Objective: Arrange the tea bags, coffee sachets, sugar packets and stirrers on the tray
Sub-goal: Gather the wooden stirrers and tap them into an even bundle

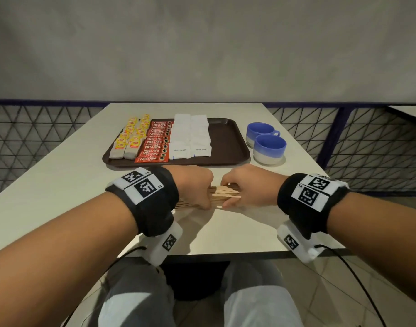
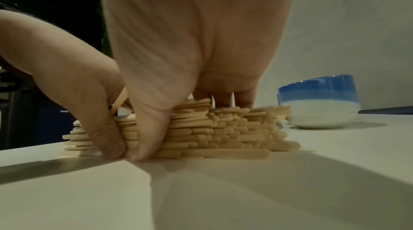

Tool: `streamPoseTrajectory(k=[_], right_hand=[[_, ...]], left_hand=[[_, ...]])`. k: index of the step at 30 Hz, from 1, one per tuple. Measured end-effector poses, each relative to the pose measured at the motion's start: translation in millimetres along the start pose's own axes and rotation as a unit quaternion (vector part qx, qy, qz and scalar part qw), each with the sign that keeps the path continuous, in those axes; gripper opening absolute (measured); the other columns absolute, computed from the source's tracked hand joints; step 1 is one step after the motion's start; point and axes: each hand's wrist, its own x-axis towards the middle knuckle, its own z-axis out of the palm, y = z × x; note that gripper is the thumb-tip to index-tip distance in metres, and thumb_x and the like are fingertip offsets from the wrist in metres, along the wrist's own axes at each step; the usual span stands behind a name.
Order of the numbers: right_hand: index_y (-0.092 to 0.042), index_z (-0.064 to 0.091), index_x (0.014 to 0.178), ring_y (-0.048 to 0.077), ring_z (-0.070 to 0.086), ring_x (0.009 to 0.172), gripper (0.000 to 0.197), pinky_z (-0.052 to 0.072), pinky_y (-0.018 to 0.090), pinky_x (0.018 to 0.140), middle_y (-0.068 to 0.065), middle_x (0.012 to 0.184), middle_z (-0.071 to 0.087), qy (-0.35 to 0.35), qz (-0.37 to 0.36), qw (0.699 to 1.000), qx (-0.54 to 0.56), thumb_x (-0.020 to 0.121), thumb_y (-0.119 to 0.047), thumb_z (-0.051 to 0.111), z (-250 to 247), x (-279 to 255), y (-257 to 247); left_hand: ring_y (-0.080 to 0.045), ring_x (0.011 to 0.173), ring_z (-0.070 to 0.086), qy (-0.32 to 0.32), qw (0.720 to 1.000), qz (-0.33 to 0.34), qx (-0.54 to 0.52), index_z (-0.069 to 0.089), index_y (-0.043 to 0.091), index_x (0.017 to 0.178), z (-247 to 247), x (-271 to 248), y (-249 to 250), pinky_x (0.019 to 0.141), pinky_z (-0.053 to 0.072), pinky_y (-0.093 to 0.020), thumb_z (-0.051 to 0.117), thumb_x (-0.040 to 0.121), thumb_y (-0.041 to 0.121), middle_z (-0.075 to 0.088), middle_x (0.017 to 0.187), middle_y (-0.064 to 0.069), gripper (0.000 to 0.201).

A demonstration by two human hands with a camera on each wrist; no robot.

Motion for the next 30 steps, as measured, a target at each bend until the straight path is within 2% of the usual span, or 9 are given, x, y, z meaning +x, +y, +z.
streamPoseTrajectory(k=[4, 7, 11, 15, 18, 21, 23, 26, 30], right_hand=[[-0.029, 0.068, 0.112, 0.009, 0.062, 0.089, 0.043, 0.055, 0.033, 0.085, -0.009, 0.1, 0.068, -0.055, 0.019, 0.998, 0.009, 0.078, -0.054, 0.079, -10, -4, 0], [-0.03, 0.066, 0.116, 0.011, 0.064, 0.095, 0.049, 0.056, 0.036, 0.092, -0.008, 0.104, 0.068, -0.084, 0.04, 0.996, 0.011, 0.075, -0.052, 0.082, -17, -6, 2], [-0.028, 0.063, 0.12, 0.013, 0.063, 0.098, 0.044, 0.055, 0.035, 0.094, -0.007, 0.107, 0.067, -0.084, 0.044, 0.996, 0.002, 0.082, -0.043, 0.079, -17, -9, 3], [-0.028, 0.065, 0.118, 0.011, 0.062, 0.094, 0.034, 0.055, 0.033, 0.09, -0.009, 0.103, 0.067, -0.058, 0.044, 0.997, 0.019, 0.087, -0.037, 0.075, -12, -10, 4], [-0.028, 0.066, 0.115, 0.01, 0.062, 0.09, 0.03, 0.055, 0.031, 0.087, -0.009, 0.099, 0.067, -0.054, 0.046, 0.997, 0.025, 0.087, -0.034, 0.075, -12, -10, 3], [-0.028, 0.067, 0.112, 0.011, 0.063, 0.087, 0.028, 0.057, 0.033, 0.086, -0.009, 0.096, 0.068, -0.053, 0.055, 0.997, 0.034, 0.086, -0.034, 0.075, -10, -10, 4], [-0.027, 0.068, 0.11, 0.012, 0.065, 0.087, 0.026, 0.058, 0.036, 0.087, -0.008, 0.095, 0.069, -0.054, 0.07, 0.995, 0.044, 0.085, -0.032, 0.073, -8, -8, 5], [-0.025, 0.068, 0.108, 0.014, 0.065, 0.087, 0.025, 0.059, 0.036, 0.086, -0.005, 0.094, 0.068, -0.05, 0.089, 0.993, 0.054, 0.084, -0.029, 0.072, -5, -6, 5], [-0.02, 0.068, 0.102, 0.018, 0.065, 0.083, 0.018, 0.055, 0.034, 0.076, -0.001, 0.09, 0.068, -0.033, 0.086, 0.995, 0.034, 0.086, -0.028, 0.071, -2, -3, 1]], left_hand=[[-0.015, 0.072, 0.057, 0.013, 1.0, -0.004, 0.013, 0.053, 0.024, 0.086, 2, 0, 2, 0.06, 0.041, -0.029, 0.071, 0.086, 0.035, 0.061, 0.085, 0.0, 0.021], [-0.014, 0.067, 0.054, 0.035, 0.999, 0.003, 0.035, 0.043, 0.028, 0.076, 4, 1, 1, 0.054, 0.037, -0.027, 0.072, 0.085, 0.032, 0.056, 0.08, 0.002, 0.031], [-0.014, 0.065, 0.052, 0.039, 0.999, 0.001, 0.035, 0.052, 0.02, 0.09, 5, -1, 0, 0.052, 0.037, -0.025, 0.071, 0.086, 0.03, 0.054, 0.078, 0.001, 0.022], [-0.013, 0.064, 0.051, 0.047, 0.998, 0.007, 0.036, 0.053, 0.019, 0.095, 6, -2, -1, 0.053, 0.037, -0.024, 0.068, 0.089, 0.03, 0.054, 0.078, 0.001, 0.019], [-0.013, 0.063, 0.048, 0.056, 0.997, 0.016, 0.055, 0.051, 0.019, 0.095, 7, -4, 0, 0.05, 0.03, -0.023, 0.062, 0.094, 0.029, 0.05, 0.077, 0.0, 0.015], [-0.014, 0.063, 0.047, 0.067, 0.996, 0.024, 0.061, 0.051, 0.019, 0.096, 8, -6, -2, 0.05, 0.03, -0.024, 0.058, 0.097, 0.028, 0.052, 0.08, -0.001, 0.011], [-0.014, 0.065, 0.048, 0.069, 0.996, 0.022, 0.044, 0.052, 0.02, 0.095, 10, -7, -3, 0.051, 0.031, -0.025, 0.059, 0.096, 0.028, 0.052, 0.079, -0.001, 0.011], [-0.015, 0.068, 0.053, 0.069, 0.998, 0.013, 0.008, 0.056, 0.021, 0.092, 14, -7, -5, 0.053, 0.034, -0.025, 0.061, 0.094, 0.029, 0.058, 0.081, -0.001, 0.01], [-0.017, 0.071, 0.056, 0.056, 0.998, 0.01, -0.033, 0.055, 0.022, 0.086, 12, -10, -7, 0.054, 0.036, -0.026, 0.063, 0.091, 0.025, 0.059, 0.081, -0.001, 0.01]])
